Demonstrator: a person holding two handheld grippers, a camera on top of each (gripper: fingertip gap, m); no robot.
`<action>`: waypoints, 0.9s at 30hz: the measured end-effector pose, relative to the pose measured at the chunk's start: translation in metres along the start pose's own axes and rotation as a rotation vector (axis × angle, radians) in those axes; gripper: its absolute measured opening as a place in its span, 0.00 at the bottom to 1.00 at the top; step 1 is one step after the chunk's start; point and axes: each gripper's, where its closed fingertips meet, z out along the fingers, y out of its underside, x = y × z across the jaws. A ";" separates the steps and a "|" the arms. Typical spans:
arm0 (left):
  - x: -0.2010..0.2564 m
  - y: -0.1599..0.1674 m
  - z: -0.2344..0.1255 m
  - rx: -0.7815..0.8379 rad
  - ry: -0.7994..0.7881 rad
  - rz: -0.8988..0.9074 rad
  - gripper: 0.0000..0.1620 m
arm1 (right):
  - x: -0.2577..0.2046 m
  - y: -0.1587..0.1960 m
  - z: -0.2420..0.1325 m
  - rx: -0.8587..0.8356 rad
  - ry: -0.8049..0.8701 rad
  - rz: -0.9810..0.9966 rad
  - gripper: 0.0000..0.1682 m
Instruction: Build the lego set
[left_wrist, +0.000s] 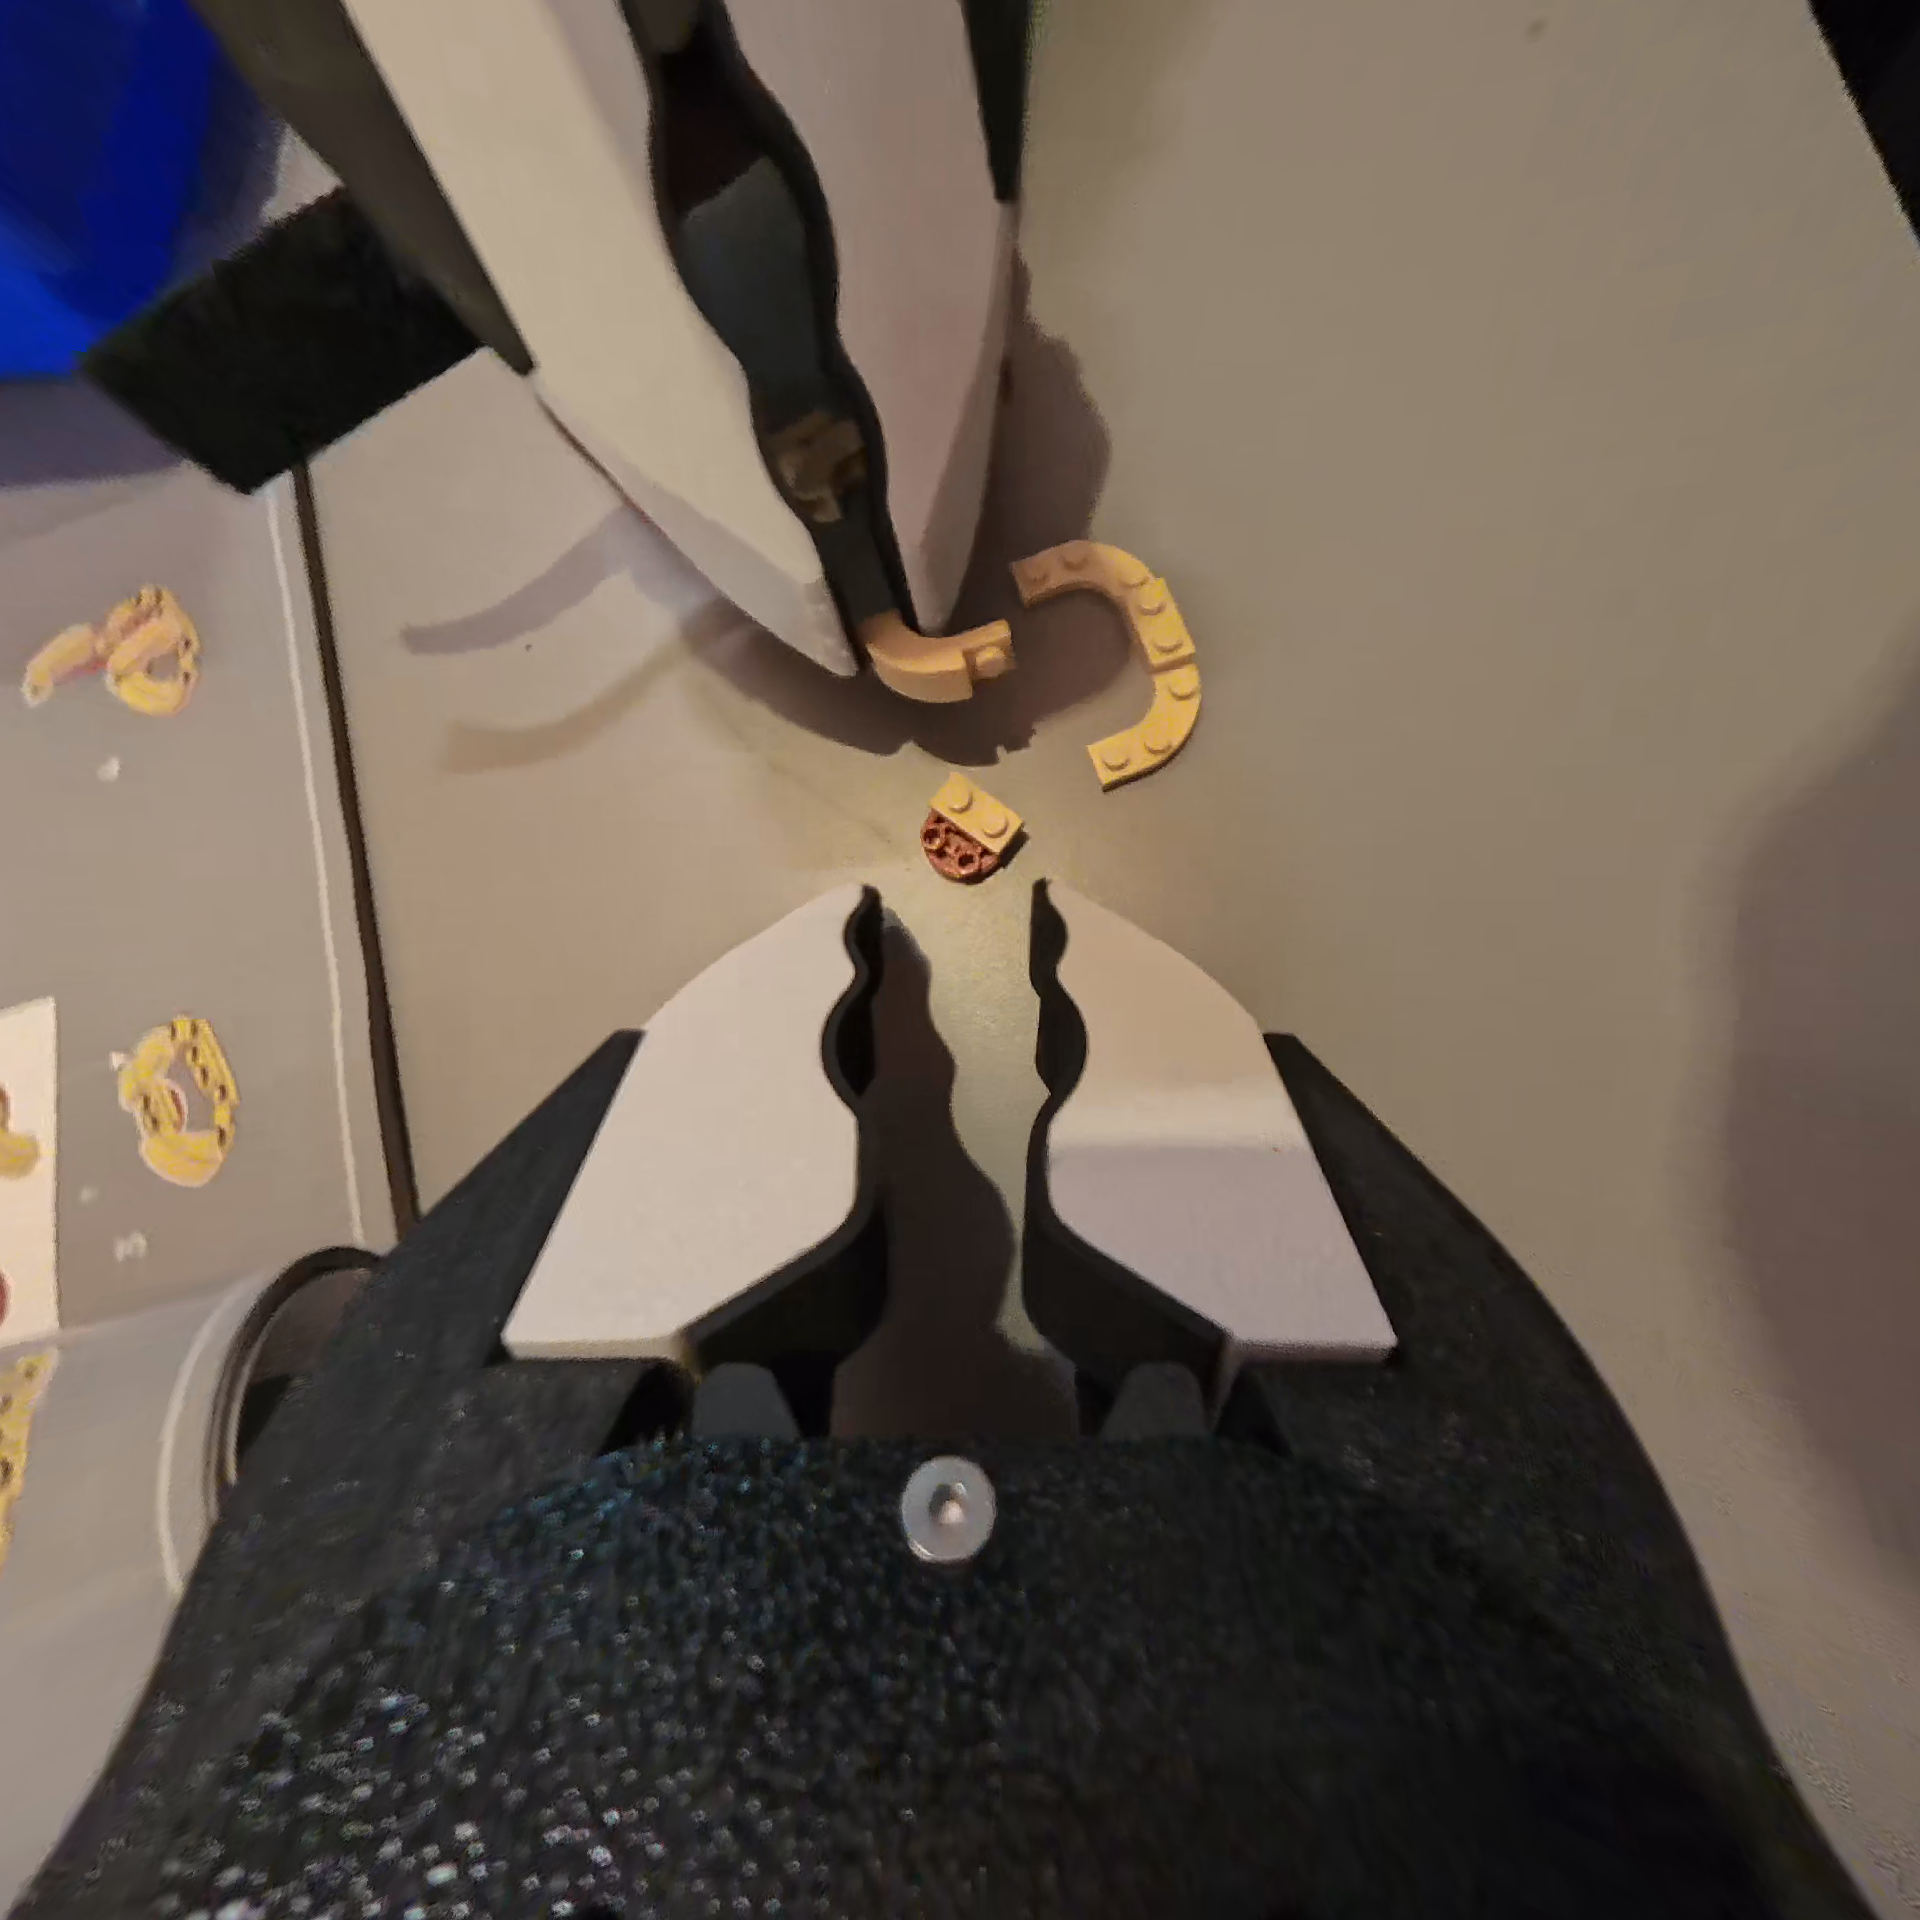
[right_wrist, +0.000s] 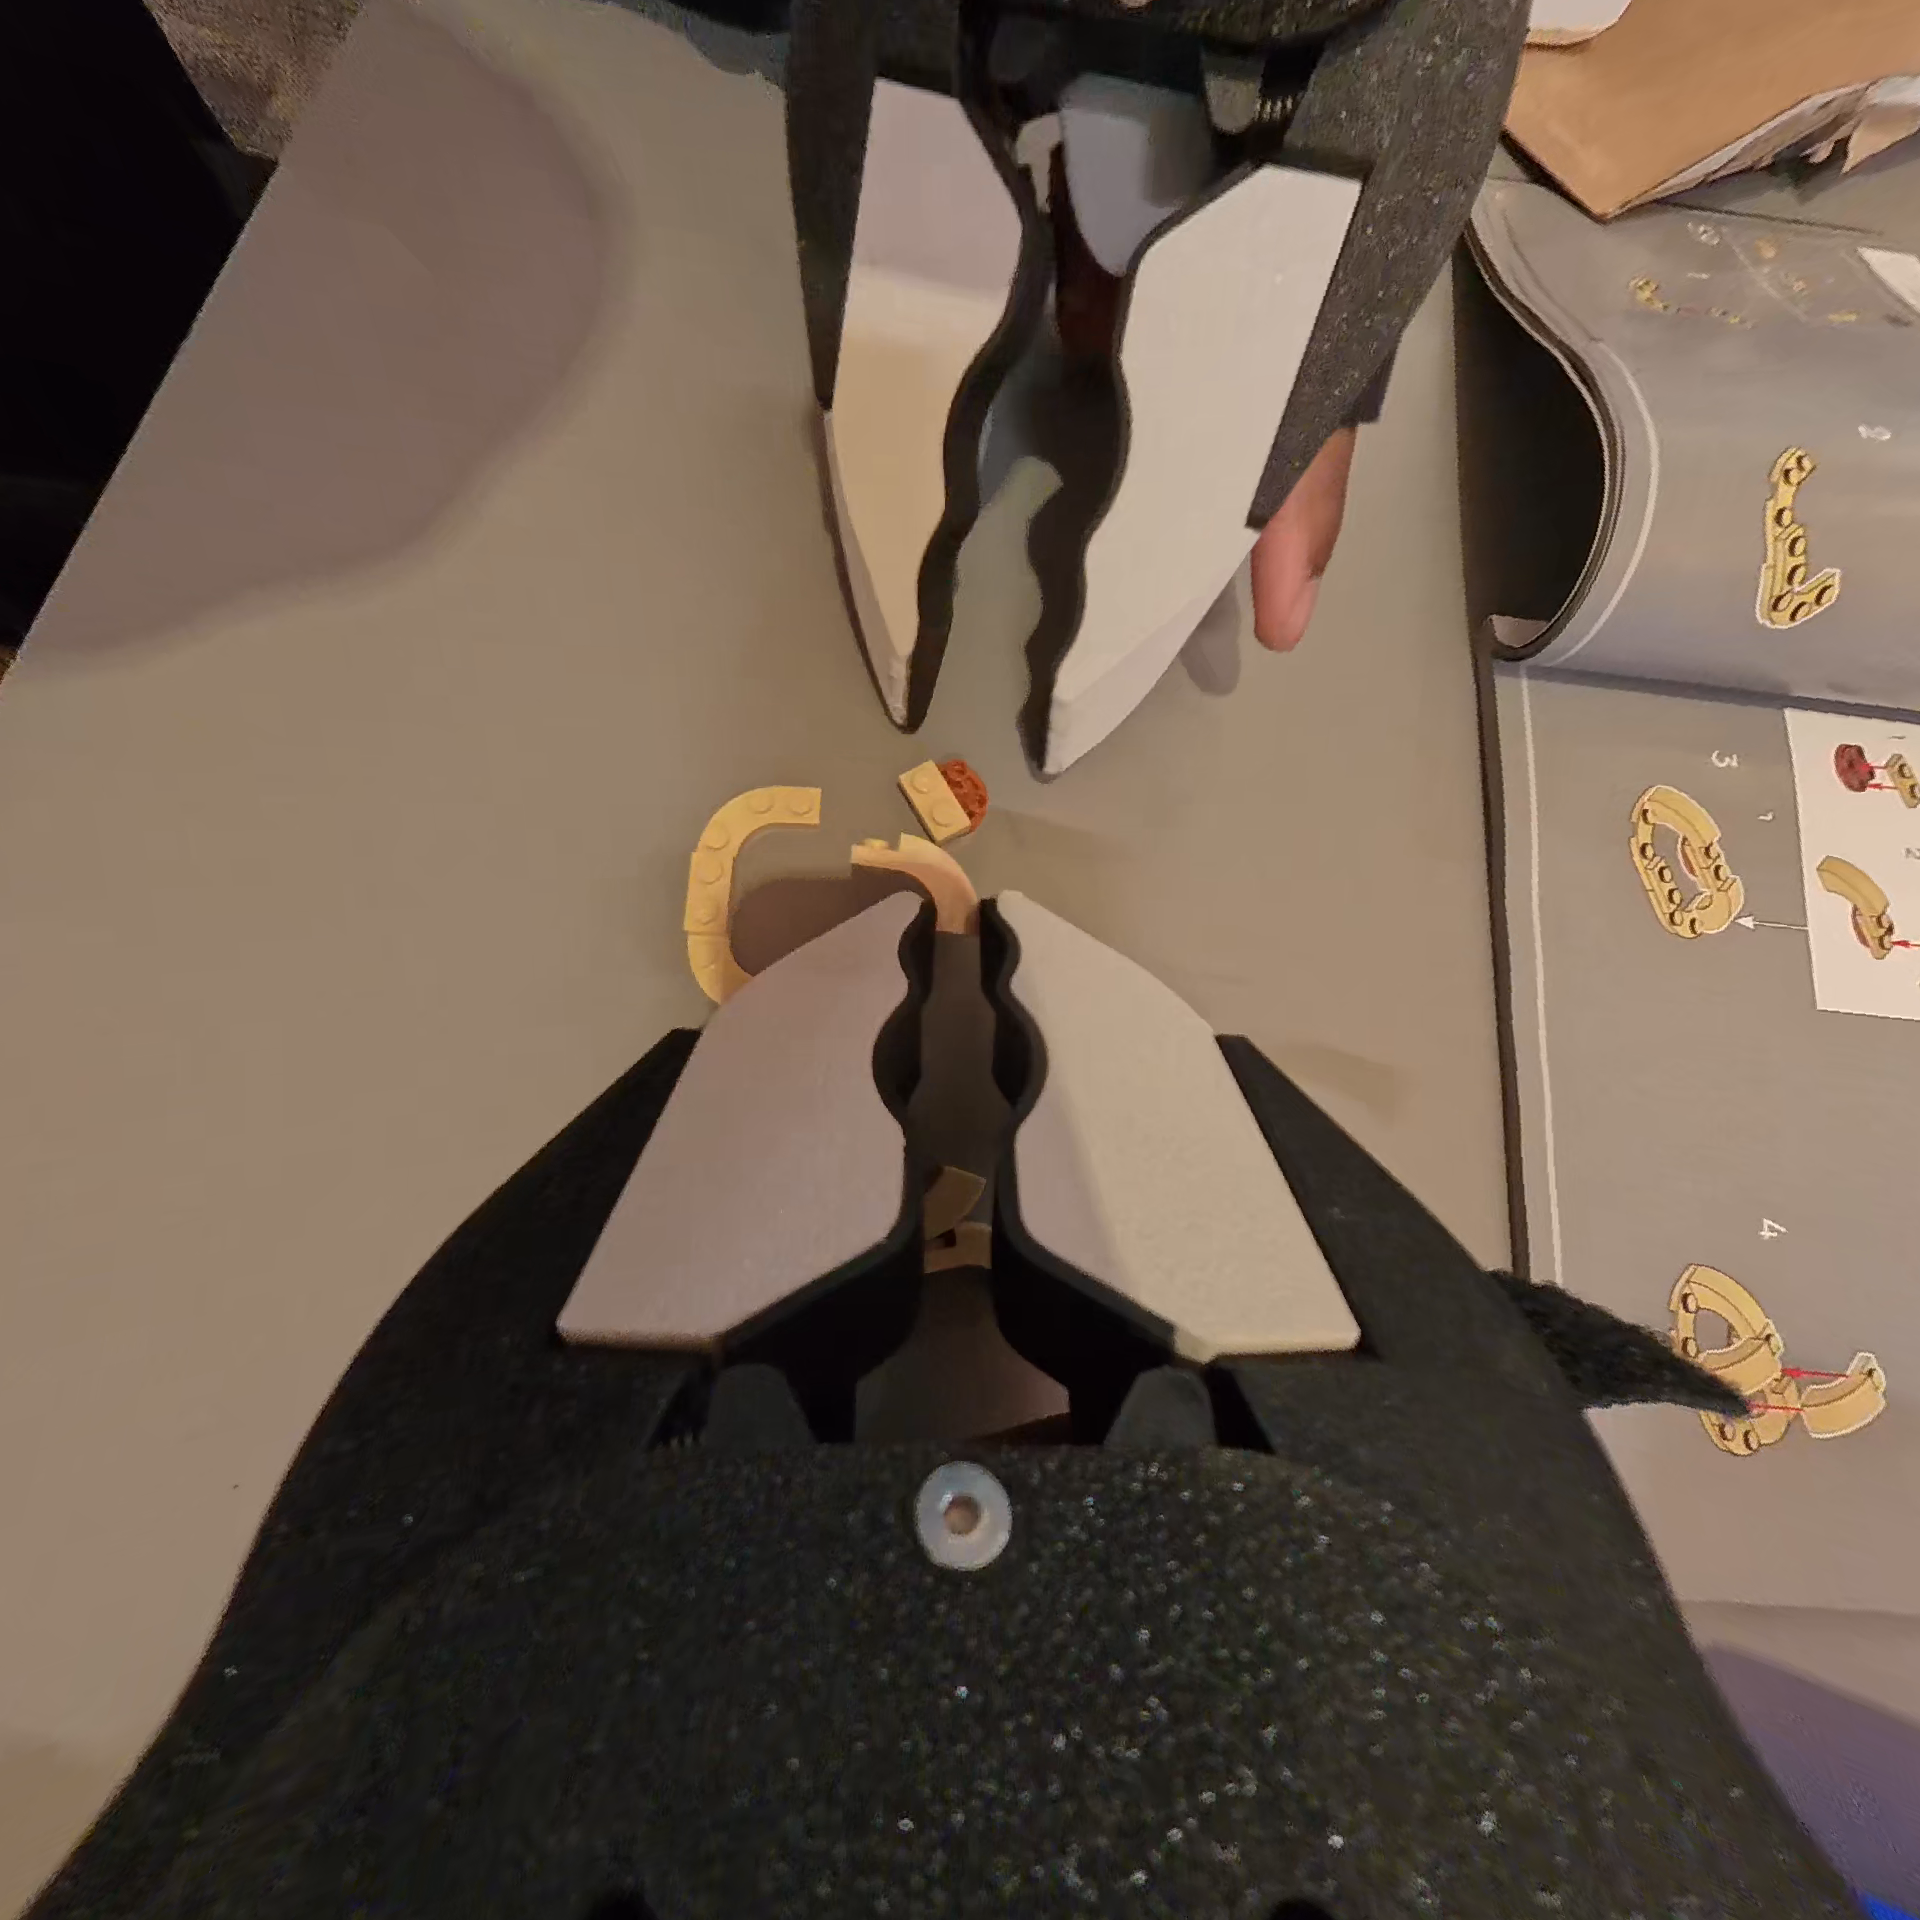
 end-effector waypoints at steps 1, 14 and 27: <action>0.000 0.000 -0.001 0.003 0.014 0.027 0.16 | 0.000 0.000 -0.001 0.004 -0.001 0.000 0.04; 0.004 -0.011 0.012 0.039 0.232 0.124 0.13 | -0.012 0.001 -0.009 0.024 0.000 -0.008 0.05; -0.003 -0.031 0.000 0.175 0.103 -0.082 0.11 | 0.020 -0.020 -0.016 0.173 0.267 -0.020 0.04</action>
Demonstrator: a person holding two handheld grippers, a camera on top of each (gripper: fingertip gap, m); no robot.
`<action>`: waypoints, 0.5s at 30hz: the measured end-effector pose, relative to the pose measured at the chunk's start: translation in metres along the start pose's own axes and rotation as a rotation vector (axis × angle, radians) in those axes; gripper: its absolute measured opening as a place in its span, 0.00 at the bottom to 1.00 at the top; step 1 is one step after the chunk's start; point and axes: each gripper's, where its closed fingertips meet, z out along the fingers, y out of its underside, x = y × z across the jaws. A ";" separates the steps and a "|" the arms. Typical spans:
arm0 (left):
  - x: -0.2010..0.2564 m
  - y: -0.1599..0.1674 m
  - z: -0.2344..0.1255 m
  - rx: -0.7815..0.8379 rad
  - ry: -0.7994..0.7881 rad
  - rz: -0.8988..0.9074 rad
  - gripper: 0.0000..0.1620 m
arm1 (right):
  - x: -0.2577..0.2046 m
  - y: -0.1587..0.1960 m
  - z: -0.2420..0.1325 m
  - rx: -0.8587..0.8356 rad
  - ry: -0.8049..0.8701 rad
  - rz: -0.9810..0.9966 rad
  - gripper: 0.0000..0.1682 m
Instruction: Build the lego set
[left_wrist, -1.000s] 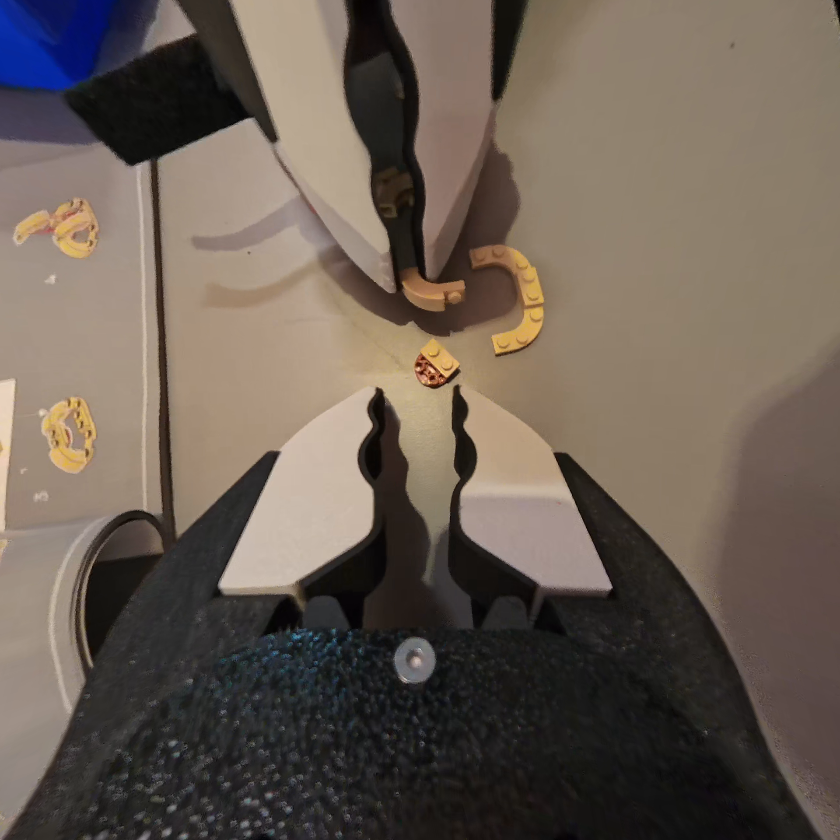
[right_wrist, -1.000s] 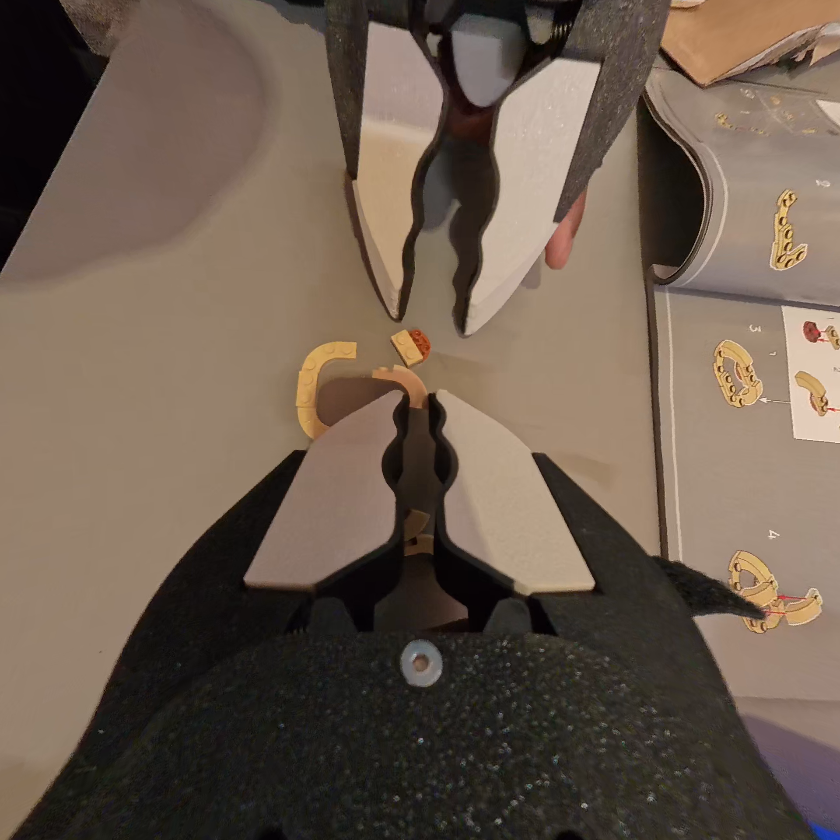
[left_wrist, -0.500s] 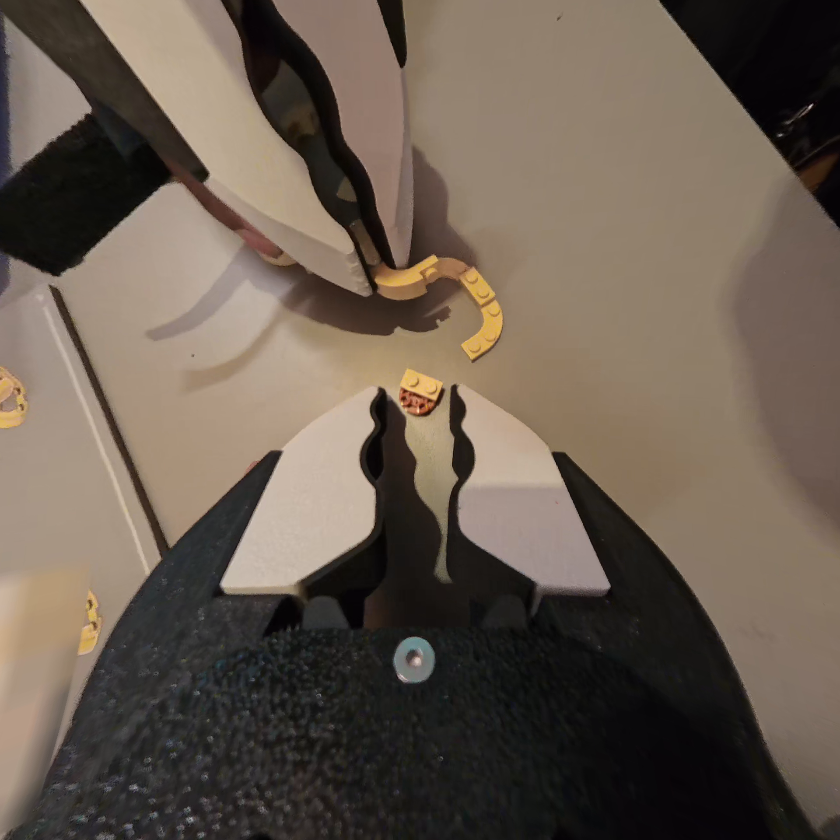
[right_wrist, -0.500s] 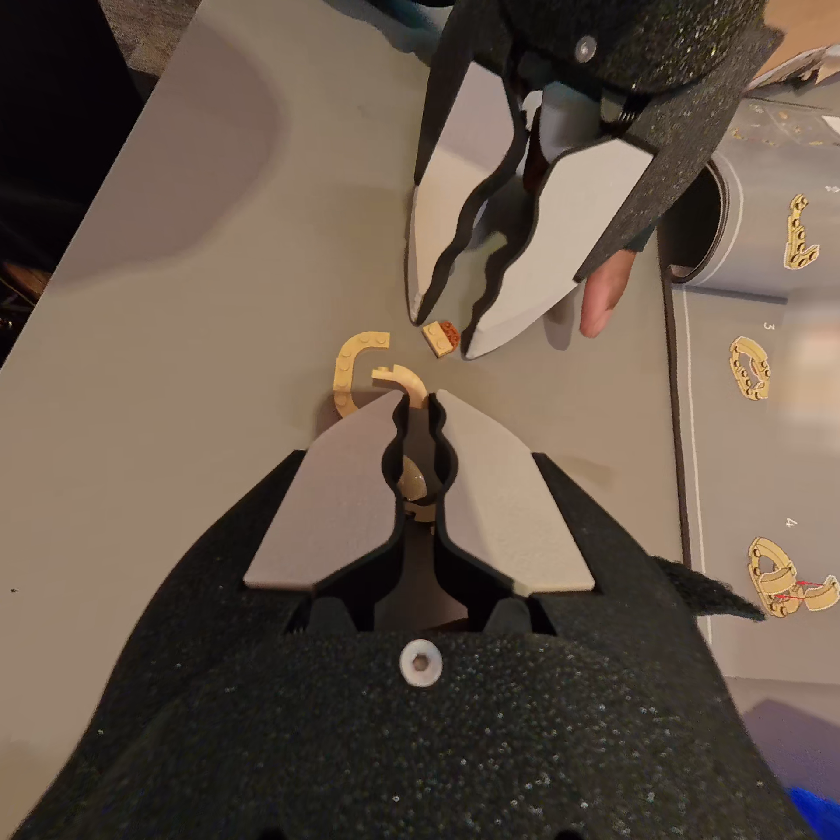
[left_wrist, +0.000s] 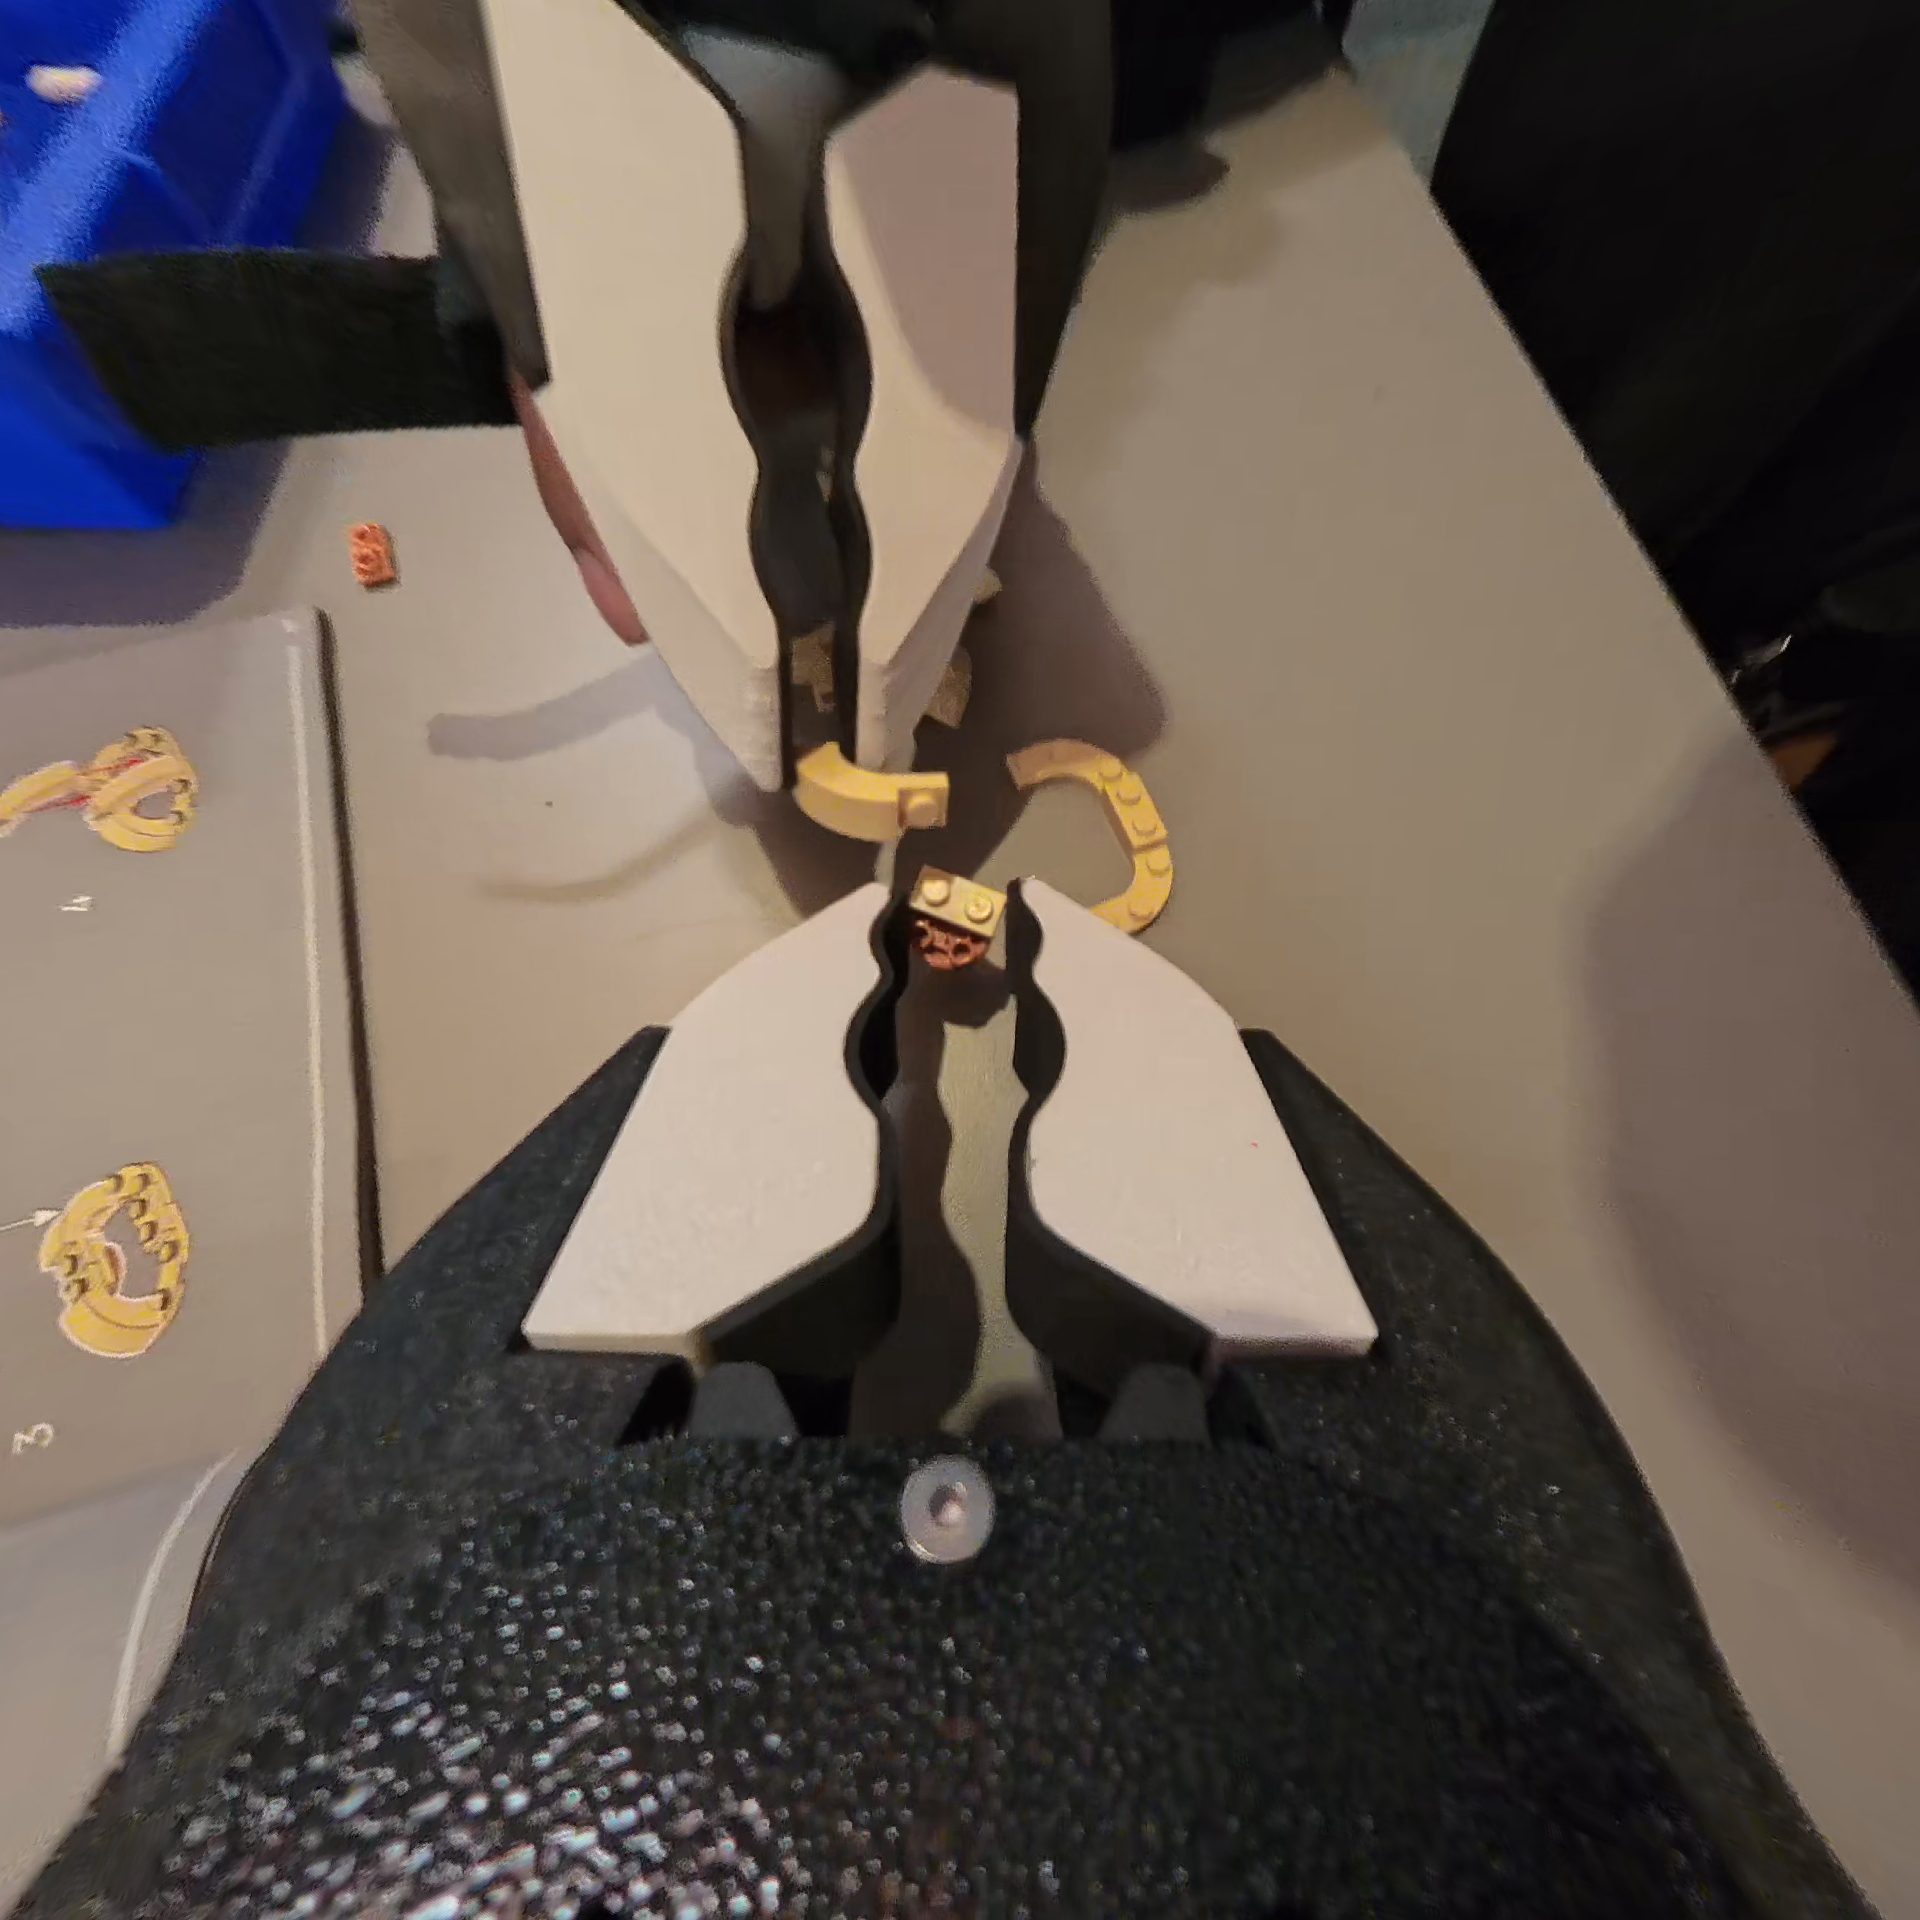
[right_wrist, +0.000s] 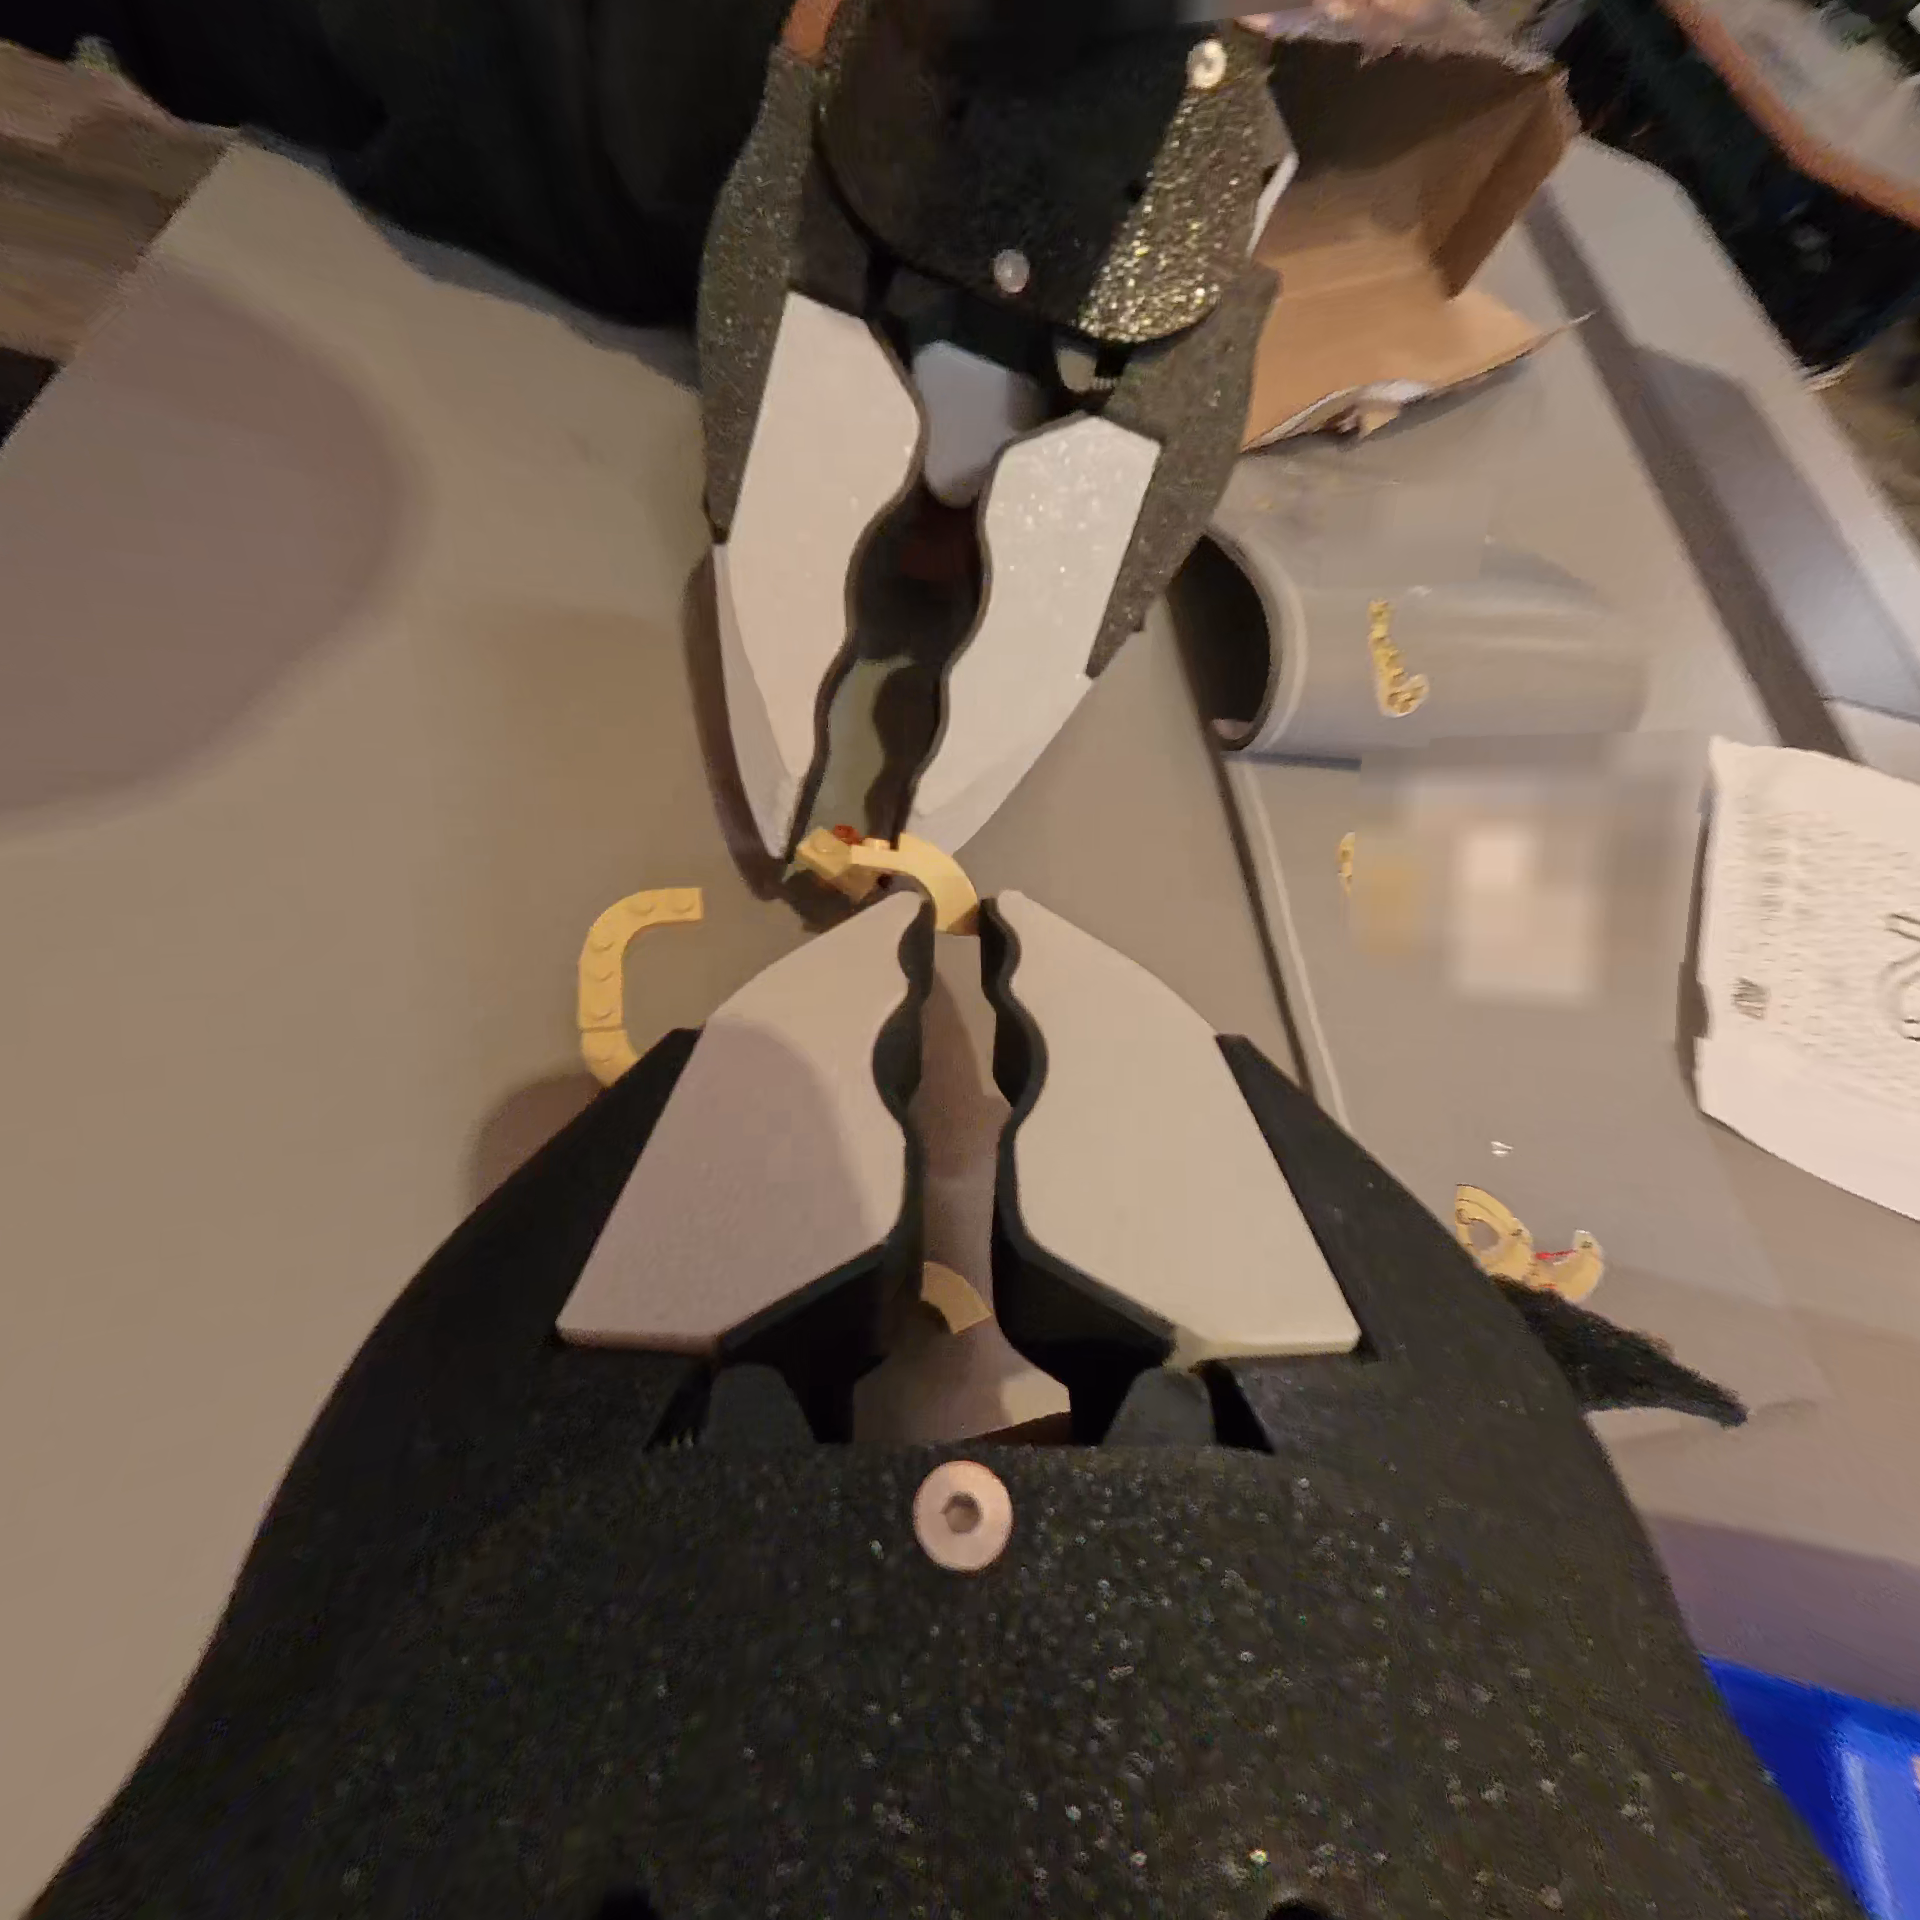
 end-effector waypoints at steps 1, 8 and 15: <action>-0.001 -0.004 -0.003 0.027 -0.012 -0.020 0.11 | 0.003 -0.003 0.000 0.013 0.030 -0.007 0.04; -0.010 -0.029 -0.022 0.189 -0.047 -0.149 0.11 | 0.021 -0.022 -0.009 0.110 0.242 -0.053 0.05; -0.017 -0.035 -0.027 0.239 -0.085 -0.182 0.11 | 0.026 -0.027 -0.013 0.139 0.329 -0.065 0.05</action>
